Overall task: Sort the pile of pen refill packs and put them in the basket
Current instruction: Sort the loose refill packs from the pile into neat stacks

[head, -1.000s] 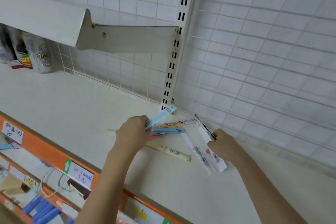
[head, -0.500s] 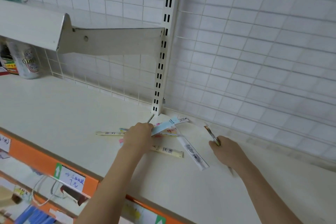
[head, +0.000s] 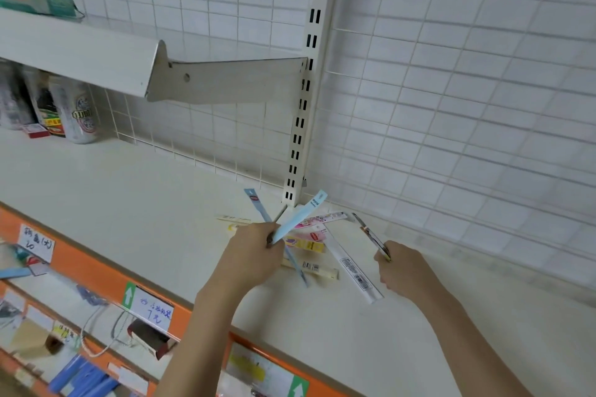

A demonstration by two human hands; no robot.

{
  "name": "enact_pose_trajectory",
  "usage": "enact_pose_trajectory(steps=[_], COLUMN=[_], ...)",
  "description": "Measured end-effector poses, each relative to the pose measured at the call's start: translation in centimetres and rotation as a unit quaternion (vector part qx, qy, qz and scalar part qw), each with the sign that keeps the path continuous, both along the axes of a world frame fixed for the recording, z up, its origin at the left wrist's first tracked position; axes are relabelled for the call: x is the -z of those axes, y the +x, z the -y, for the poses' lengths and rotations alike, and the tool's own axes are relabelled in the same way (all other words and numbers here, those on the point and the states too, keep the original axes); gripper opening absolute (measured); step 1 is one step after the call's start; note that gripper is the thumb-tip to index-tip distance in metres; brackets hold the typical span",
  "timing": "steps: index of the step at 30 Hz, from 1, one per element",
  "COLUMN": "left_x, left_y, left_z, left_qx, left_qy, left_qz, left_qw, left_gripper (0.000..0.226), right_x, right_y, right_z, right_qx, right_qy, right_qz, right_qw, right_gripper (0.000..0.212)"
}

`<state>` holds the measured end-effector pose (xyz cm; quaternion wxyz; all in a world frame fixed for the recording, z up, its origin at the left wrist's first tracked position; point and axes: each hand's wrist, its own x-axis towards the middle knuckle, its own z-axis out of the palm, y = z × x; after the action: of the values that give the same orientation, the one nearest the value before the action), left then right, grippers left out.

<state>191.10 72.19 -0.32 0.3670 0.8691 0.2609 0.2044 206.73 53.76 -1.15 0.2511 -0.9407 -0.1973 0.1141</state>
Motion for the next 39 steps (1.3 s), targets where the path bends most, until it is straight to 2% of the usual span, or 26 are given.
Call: enact_pose_trajectory(steps=[4, 7, 11, 16, 21, 27, 30, 33, 36, 39], left_x=[-0.3, -0.6, -0.9, -1.2, -1.8, -2.7, -2.9, -3.1, -3.5, -3.9], left_y=[-0.9, -1.3, -1.5, -1.2, -1.3, -1.5, -1.5, -1.6, -1.4, -1.4], left_z=[1.7, 2.8, 3.5, 4.6, 5.6, 5.3, 5.5, 6.0, 6.6, 7.0], left_qx=[0.0, -0.005, 0.015, 0.055, 0.063, 0.084, 0.089, 0.108, 0.128, 0.141], left_qy=[-0.072, -0.091, -0.1, -0.138, -0.248, -0.369, -0.352, -0.329, -0.323, -0.311], left_qz=[0.096, 0.156, 0.176, 0.186, 0.224, 0.264, 0.256, 0.245, 0.237, 0.236], left_qw=[0.993, 0.984, 0.979, 0.971, 0.941, 0.887, 0.896, 0.905, 0.907, 0.91], left_gripper=[0.016, 0.011, 0.022, 0.01, 0.023, 0.028, 0.028, 0.028, 0.029, 0.03], right_x=[-0.3, -0.4, -0.5, -1.1, -1.3, -2.0, -1.8, -2.4, -2.4, -1.9], right_y=[-1.5, -3.1, -4.6, -4.9, -5.3, -6.1, -6.0, -6.7, -7.5, -7.7], right_z=[0.6, 1.6, 3.3, 5.3, 6.8, 7.0, 7.0, 6.5, 5.0, 3.3], right_qx=[0.009, 0.017, 0.023, 0.046, 0.064, 0.03, 0.005, -0.072, -0.152, -0.165], right_qy=[0.042, 0.074, 0.091, 0.091, 0.109, 0.179, 0.193, 0.202, 0.195, 0.178], right_qz=[0.024, 0.039, 0.045, 0.06, 0.05, 0.051, 0.066, 0.044, -0.02, 0.017], right_qw=[0.999, 0.996, 0.995, 0.993, 0.991, 0.982, 0.979, 0.976, 0.969, 0.97], right_gripper=[0.018, 0.016, 0.018, 0.018, 0.019, 0.022, 0.023, 0.01, 0.031, 0.017])
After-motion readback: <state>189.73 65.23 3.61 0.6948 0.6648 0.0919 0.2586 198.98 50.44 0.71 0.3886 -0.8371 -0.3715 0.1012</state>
